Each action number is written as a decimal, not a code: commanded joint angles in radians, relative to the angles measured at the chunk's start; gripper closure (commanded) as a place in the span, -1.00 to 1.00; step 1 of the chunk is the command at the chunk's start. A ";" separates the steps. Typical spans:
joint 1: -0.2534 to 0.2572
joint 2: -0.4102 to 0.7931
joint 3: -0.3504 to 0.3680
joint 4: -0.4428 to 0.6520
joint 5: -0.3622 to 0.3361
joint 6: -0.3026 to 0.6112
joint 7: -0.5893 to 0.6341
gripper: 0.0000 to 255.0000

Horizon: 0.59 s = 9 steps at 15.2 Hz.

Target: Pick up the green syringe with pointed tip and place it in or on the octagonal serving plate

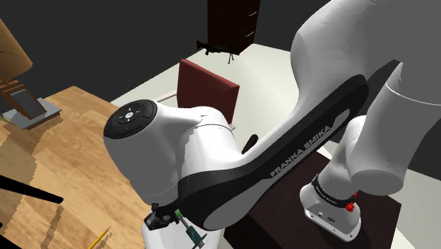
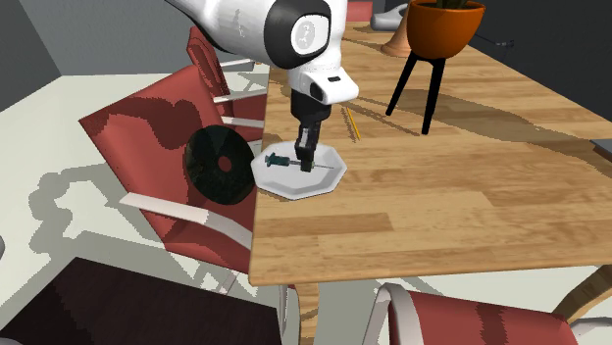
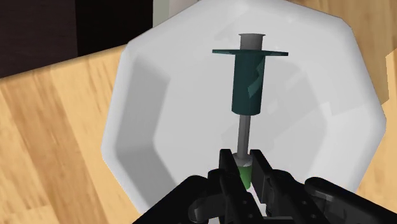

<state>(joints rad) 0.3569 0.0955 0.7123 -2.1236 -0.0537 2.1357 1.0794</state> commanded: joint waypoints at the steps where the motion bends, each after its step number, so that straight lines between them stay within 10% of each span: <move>1: 0.000 0.000 0.000 0.000 0.000 0.000 0.000 1.00; 3: 0.000 0.000 0.000 0.000 0.000 0.000 0.000 1.00; 4: 0.000 0.000 0.000 0.000 0.000 0.000 0.000 -1.00; 9: 0.000 0.000 0.000 0.000 0.000 0.000 0.000 -1.00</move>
<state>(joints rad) 0.3568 0.0955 0.7123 -2.1241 -0.0537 2.1362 1.0792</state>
